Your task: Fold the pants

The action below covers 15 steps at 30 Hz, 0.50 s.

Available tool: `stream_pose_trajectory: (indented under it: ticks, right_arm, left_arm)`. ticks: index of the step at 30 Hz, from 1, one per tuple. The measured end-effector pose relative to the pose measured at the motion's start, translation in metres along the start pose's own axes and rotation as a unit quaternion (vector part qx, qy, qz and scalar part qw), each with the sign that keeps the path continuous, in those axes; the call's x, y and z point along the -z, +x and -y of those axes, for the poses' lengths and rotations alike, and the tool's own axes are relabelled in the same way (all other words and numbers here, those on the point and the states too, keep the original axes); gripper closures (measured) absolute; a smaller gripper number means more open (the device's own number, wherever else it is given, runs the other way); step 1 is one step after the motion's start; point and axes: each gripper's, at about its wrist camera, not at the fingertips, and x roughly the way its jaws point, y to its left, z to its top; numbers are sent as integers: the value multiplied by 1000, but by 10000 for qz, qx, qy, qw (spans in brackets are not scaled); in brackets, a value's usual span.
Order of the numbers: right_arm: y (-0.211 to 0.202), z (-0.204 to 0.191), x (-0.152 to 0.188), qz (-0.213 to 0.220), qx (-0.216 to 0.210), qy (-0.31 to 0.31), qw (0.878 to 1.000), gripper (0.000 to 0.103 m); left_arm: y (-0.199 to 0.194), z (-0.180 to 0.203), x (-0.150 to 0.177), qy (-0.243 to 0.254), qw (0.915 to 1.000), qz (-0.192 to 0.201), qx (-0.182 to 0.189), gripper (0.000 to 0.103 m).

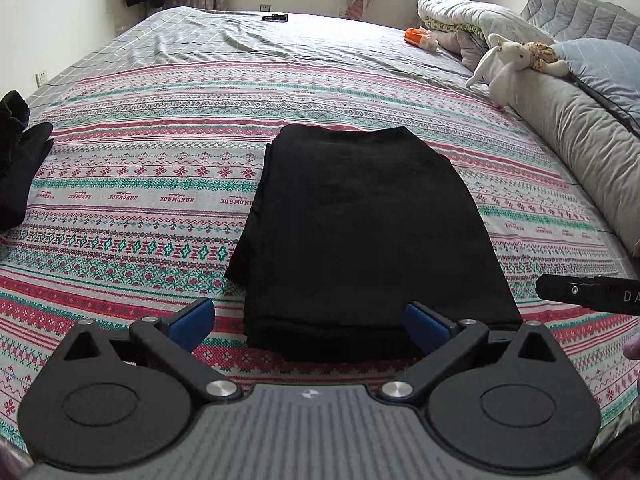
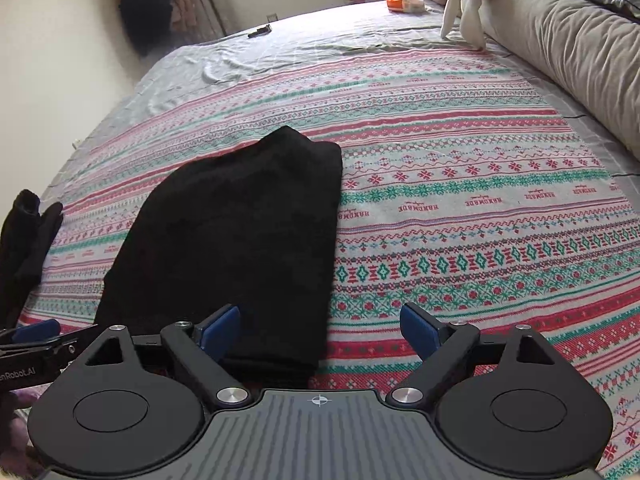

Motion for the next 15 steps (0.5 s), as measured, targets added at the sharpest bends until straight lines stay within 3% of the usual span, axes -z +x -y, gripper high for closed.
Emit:
stream_pose_trajectory:
  ticks: [9, 15]
  right_arm:
    - [9, 1, 17, -74, 329, -112, 9994, 14]
    - [18, -8, 23, -150, 820, -510, 9952, 14]
  left_arm:
    - [2, 19, 11, 143, 9977, 35, -668, 0]
    - [13, 24, 15, 288, 9949, -21, -962, 0]
